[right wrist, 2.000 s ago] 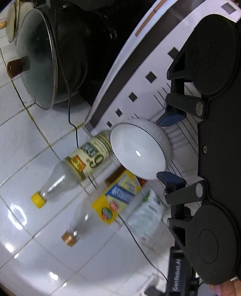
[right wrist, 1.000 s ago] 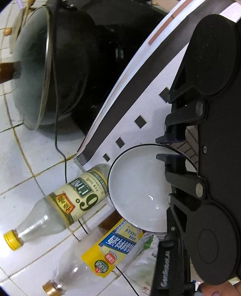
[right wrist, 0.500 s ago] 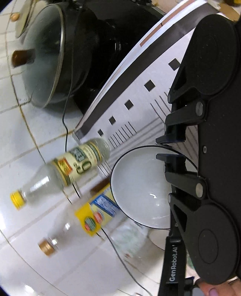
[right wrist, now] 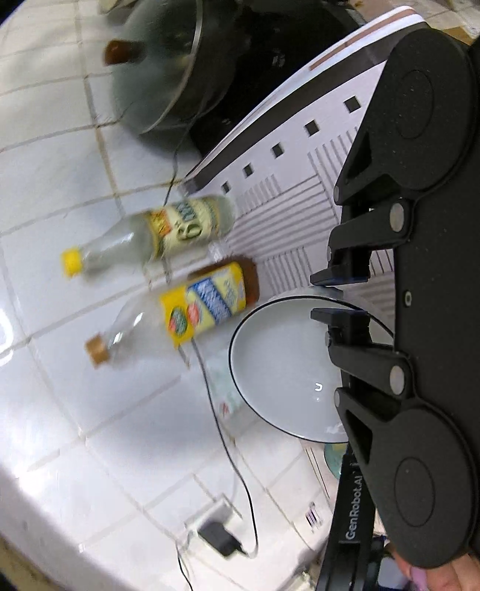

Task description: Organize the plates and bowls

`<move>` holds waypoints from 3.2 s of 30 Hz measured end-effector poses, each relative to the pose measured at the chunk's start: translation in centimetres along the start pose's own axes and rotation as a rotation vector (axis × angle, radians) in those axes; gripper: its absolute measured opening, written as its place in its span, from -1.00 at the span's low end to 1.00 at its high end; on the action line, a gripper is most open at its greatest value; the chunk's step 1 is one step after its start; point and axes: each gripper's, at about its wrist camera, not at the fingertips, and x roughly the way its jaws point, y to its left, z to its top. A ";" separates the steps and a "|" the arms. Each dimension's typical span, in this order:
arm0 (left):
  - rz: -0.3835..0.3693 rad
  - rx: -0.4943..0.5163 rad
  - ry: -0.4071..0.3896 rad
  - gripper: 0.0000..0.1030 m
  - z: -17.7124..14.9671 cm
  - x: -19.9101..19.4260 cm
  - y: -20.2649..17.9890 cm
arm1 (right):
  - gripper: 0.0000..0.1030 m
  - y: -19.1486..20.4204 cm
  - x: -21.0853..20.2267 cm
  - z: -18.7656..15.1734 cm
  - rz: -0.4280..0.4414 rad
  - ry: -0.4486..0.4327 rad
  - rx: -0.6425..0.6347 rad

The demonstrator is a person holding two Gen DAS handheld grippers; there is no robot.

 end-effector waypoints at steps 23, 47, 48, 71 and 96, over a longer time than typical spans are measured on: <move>0.087 -0.181 0.070 -0.75 -6.7 -0.7 4.7 | -0.69 3.6 0.7 -5.3 0.098 0.085 -0.213; 0.125 -0.218 0.234 -0.65 -6.2 4.0 6.0 | -0.70 5.7 4.0 -7.6 0.000 0.112 -0.461; 0.126 -0.218 0.238 -0.64 -6.2 4.1 6.0 | -0.70 5.7 4.1 -7.6 -0.001 0.114 -0.468; 0.023 -0.254 0.139 -0.42 -3.8 0.1 8.3 | -0.26 5.1 3.7 -2.3 0.108 0.147 -0.330; 0.151 0.009 0.023 -0.21 6.3 6.4 13.4 | -0.06 3.5 16.7 3.4 0.134 0.332 0.201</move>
